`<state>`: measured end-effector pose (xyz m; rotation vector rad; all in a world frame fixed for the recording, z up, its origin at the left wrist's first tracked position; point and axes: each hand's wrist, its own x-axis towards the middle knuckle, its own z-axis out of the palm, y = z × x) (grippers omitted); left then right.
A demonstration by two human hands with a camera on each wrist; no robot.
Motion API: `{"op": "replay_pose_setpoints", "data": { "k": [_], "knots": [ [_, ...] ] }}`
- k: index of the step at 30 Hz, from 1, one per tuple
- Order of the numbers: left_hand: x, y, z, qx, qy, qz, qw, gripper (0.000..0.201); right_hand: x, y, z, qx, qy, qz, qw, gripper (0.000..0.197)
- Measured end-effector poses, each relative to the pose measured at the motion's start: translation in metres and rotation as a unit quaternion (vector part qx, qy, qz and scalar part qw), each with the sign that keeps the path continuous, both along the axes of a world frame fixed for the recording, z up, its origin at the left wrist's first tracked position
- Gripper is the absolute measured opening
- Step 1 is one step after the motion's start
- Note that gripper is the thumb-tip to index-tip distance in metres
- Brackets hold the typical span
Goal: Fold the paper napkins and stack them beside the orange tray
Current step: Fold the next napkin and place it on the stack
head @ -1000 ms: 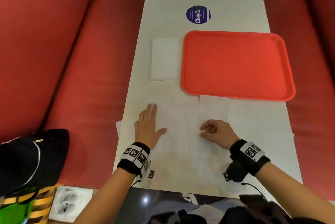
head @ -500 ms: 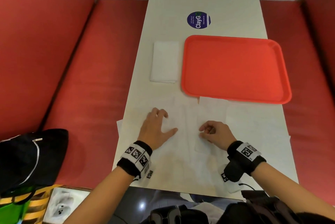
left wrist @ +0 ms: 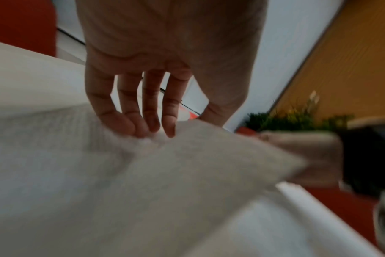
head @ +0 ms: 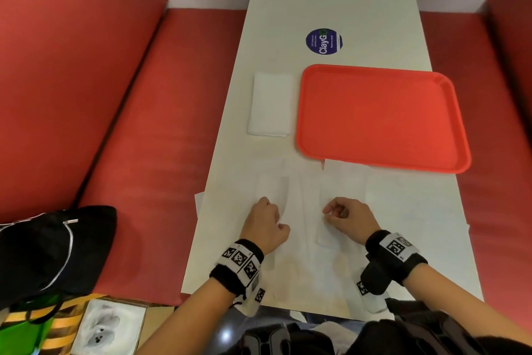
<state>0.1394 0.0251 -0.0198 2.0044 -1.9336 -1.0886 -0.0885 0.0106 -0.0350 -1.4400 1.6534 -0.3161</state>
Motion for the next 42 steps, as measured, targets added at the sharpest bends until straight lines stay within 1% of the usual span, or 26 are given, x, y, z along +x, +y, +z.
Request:
{"op": "replay_pose_setpoints", "data": {
  "k": [3,5,6,7,9,10,12,14,16,17,18,19,20,21,22,23,24,25,28,30,31,33,35,36,39,42],
  "knots": [
    [0.007,-0.004,0.028,-0.001,0.114,0.063,0.991,0.017,-0.002,-0.001,0.006,0.016,-0.027,0.003,1.000,0.014],
    [0.016,-0.007,0.052,0.014,0.235,0.066,0.970,0.025,-0.002,-0.002,0.013,0.022,-0.068,-0.010,0.997,0.008],
    [0.022,-0.009,0.064,0.020,0.304,0.063,0.950,0.026,0.000,-0.003,0.018,0.022,-0.098,-0.019,0.995,0.007],
    [0.028,-0.011,0.074,0.025,0.361,0.067,0.930,0.028,0.002,-0.005,0.024,0.023,-0.129,-0.030,0.991,0.014],
    [0.040,-0.018,0.090,0.026,0.443,0.094,0.891,0.029,0.009,-0.011,0.037,0.050,-0.202,-0.060,0.976,0.034],
    [0.045,-0.021,0.097,0.022,0.477,0.110,0.872,0.026,0.012,-0.014,0.043,0.075,-0.243,-0.081,0.964,0.043],
    [0.056,-0.026,0.104,0.009,0.513,0.134,0.848,0.031,0.017,-0.019,0.052,0.134,-0.325,-0.119,0.929,0.058],
    [0.067,-0.030,0.101,0.001,0.510,0.156,0.846,0.032,0.020,-0.022,0.055,0.169,-0.375,-0.107,0.905,0.073],
    [0.078,-0.033,0.090,-0.008,0.476,0.176,0.862,0.025,0.023,-0.023,0.055,0.187,-0.386,-0.066,0.901,0.087],
    [0.083,-0.034,0.082,-0.011,0.448,0.181,0.876,0.026,0.025,-0.023,0.055,0.186,-0.387,-0.056,0.901,0.084],
    [0.085,-0.033,0.078,-0.015,0.418,0.179,0.891,0.032,0.026,-0.022,0.055,0.178,-0.384,-0.053,0.904,0.078],
    [0.087,-0.033,0.074,-0.017,0.393,0.178,0.902,0.033,0.028,-0.022,0.054,0.167,-0.381,-0.057,0.907,0.069],
    [0.086,-0.033,0.070,-0.011,0.385,0.174,0.906,0.026,0.028,-0.022,0.054,0.154,-0.376,-0.067,0.911,0.058],
    [0.083,-0.032,0.068,0.011,0.389,0.170,0.905,0.017,0.029,-0.022,0.056,0.139,-0.369,-0.078,0.916,0.049],
    [0.079,-0.031,0.067,0.044,0.404,0.163,0.899,0.011,0.029,-0.023,0.057,0.121,-0.363,-0.080,0.921,0.045],
    [0.073,-0.030,0.066,0.075,0.430,0.157,0.886,0.012,0.029,-0.024,0.058,0.105,-0.356,-0.077,0.925,0.045],
    [0.066,-0.030,0.064,0.100,0.451,0.148,0.875,0.019,0.029,-0.025,0.060,0.093,-0.350,-0.072,0.929,0.044],
    [0.058,-0.030,0.063,0.113,0.456,0.132,0.873,0.025,0.030,-0.027,0.062,0.084,-0.345,-0.067,0.932,0.040],
    [0.031,-0.031,0.059,0.120,0.432,0.052,0.892,0.041,0.029,-0.030,0.066,0.067,-0.336,-0.058,0.938,0.029],
    [0.018,-0.033,0.054,0.131,0.434,0.050,0.890,0.042,0.026,-0.030,0.068,0.060,-0.338,-0.053,0.938,0.029],
    [0.012,-0.035,0.054,0.138,0.444,0.059,0.883,0.039,0.025,-0.030,0.070,0.058,-0.339,-0.053,0.938,0.030],
    [0.002,-0.037,0.051,0.146,0.465,0.073,0.870,0.027,0.021,-0.029,0.071,0.053,-0.337,-0.058,0.938,0.030],
    [-0.003,-0.040,0.049,0.137,0.469,0.076,0.869,0.009,0.018,-0.027,0.069,0.042,-0.331,-0.060,0.941,0.034],
    [-0.005,-0.042,0.048,0.128,0.466,0.078,0.872,0.008,0.016,-0.026,0.067,0.037,-0.324,-0.060,0.943,0.035],
    [-0.004,-0.052,0.048,0.111,0.436,0.078,0.890,0.021,0.013,-0.026,0.065,0.027,-0.317,-0.063,0.946,0.034],
    [0.004,-0.068,0.048,0.089,0.404,0.054,0.909,0.034,0.010,-0.030,0.067,0.040,-0.307,-0.059,0.949,0.045]
  ]
}}
